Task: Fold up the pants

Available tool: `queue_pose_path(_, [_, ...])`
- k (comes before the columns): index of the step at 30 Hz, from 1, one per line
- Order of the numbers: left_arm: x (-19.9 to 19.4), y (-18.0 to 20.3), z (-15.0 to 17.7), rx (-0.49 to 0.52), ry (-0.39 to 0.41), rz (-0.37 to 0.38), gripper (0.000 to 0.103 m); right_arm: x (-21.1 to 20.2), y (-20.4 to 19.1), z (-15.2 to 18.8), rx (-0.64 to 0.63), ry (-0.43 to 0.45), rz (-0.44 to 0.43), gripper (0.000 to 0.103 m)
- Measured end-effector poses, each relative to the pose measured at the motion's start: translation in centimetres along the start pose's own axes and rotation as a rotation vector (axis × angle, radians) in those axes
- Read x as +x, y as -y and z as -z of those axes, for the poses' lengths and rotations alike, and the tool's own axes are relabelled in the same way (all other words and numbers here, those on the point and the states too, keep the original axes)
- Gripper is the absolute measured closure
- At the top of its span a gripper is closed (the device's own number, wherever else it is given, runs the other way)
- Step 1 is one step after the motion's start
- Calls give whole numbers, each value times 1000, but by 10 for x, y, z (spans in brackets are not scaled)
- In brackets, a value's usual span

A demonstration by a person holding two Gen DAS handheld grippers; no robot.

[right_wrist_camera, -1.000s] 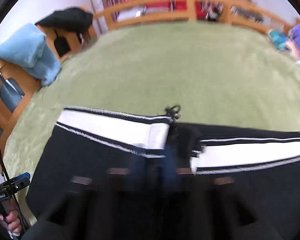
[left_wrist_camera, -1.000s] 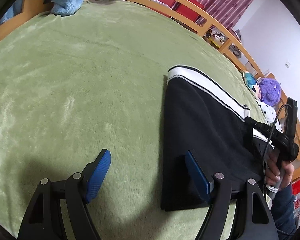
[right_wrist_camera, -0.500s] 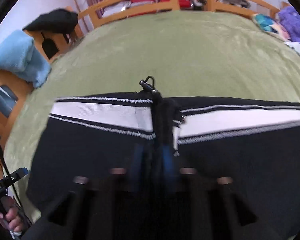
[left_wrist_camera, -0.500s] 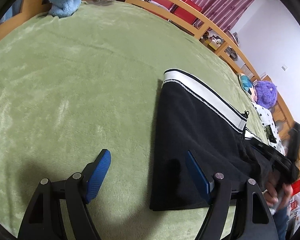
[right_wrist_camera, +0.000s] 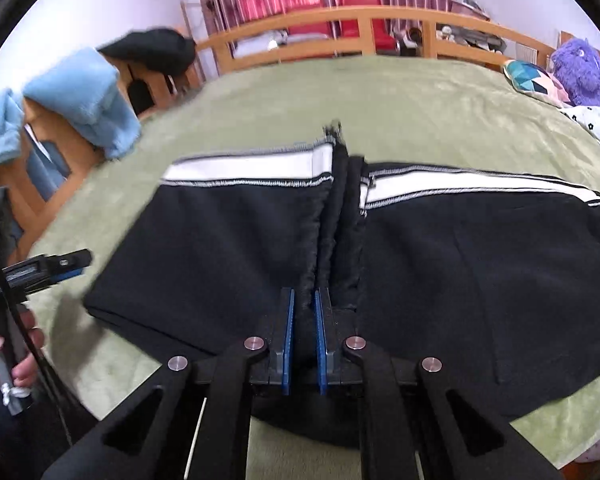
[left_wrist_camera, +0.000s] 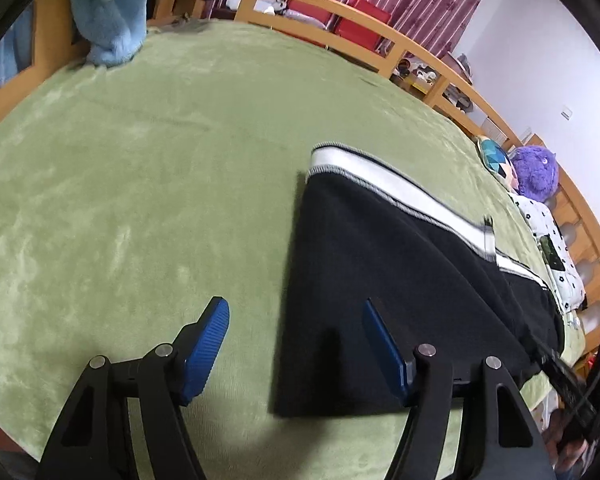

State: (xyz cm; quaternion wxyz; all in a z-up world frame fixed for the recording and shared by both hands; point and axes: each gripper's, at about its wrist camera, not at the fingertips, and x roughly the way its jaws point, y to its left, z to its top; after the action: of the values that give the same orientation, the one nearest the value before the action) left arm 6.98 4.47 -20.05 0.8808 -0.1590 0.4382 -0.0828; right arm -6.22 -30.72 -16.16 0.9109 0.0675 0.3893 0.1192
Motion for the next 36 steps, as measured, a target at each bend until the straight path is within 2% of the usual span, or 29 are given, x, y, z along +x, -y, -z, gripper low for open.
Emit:
queue_pose_path(1, [-1,3,-3,7,-4,4,37,0,3,4,13,-8,-20,94])
queue_pose_path(3, [2,9,-14,17,-32,13,35,11,5,13,7,-58,7,94])
queue_pose_path(5, [13,14,-20,25,-76,-21,35,25,2,21,-16,-103,27,91])
queue_pose_path(7, [24,16,-22,34,-97,-47,35,19,-1,15,-36,-87,14,87])
queue_pose_path(9, [31,14,-22,31,-97,-44,35,5,3,8,-26,-39,-3,69])
queue_pose_path(10, [34,12,-21,22,-97,-39,35,-1,6,2,-17,-5,-1,54])
queue_pose_path(11, [38,8,-19,2,-101,-28,35,-2,11,-4,-6,12,7,43])
queue_pose_path(12, [42,5,-17,-18,-112,-12,35,2,14,-10,1,6,17,42])
queue_pose_path(15, [50,5,-13,-41,-136,29,35,31,27,-27,42,-69,8,42])
queue_pose_path(18, [54,12,-11,11,-150,52,33,62,38,-27,106,-148,-43,42])
queue_pose_path(19, [57,15,-10,30,-158,50,29,72,39,-25,108,-166,-37,42])
queue_pose_path(21, [67,20,-7,59,-192,20,28,83,33,-21,84,-178,-2,42])
queue_pose_path(22, [72,19,-5,60,-201,4,28,82,26,-20,55,-158,16,46])
queue_pose_path(23, [75,17,-2,51,-199,0,28,82,18,-19,10,-148,11,66])
queue_pose_path(25, [73,14,1,31,-172,17,28,80,9,-15,-54,-113,46,80])
queue_pose_path(26, [72,14,1,29,-168,26,30,78,10,-13,-52,-92,41,83])
queue_pose_path(27, [71,15,2,39,-170,61,48,76,14,-14,-25,-87,24,83])
queue_pose_path(28, [71,17,3,57,-178,90,56,74,20,-15,16,-87,0,85])
queue_pose_path(30, [65,22,2,79,-155,80,58,66,32,-15,86,-70,-44,86])
queue_pose_path(32, [53,25,0,62,-128,136,61,51,37,-17,96,-38,-47,87])
queue_pose_path(33, [46,26,-1,55,-116,161,60,43,38,-16,88,-19,-37,87])
queue_pose_path(35, [44,27,-2,55,-121,157,47,32,41,-16,81,1,6,87])
queue_pose_path(36, [48,28,0,60,-139,137,32,35,46,-14,100,-14,24,87])
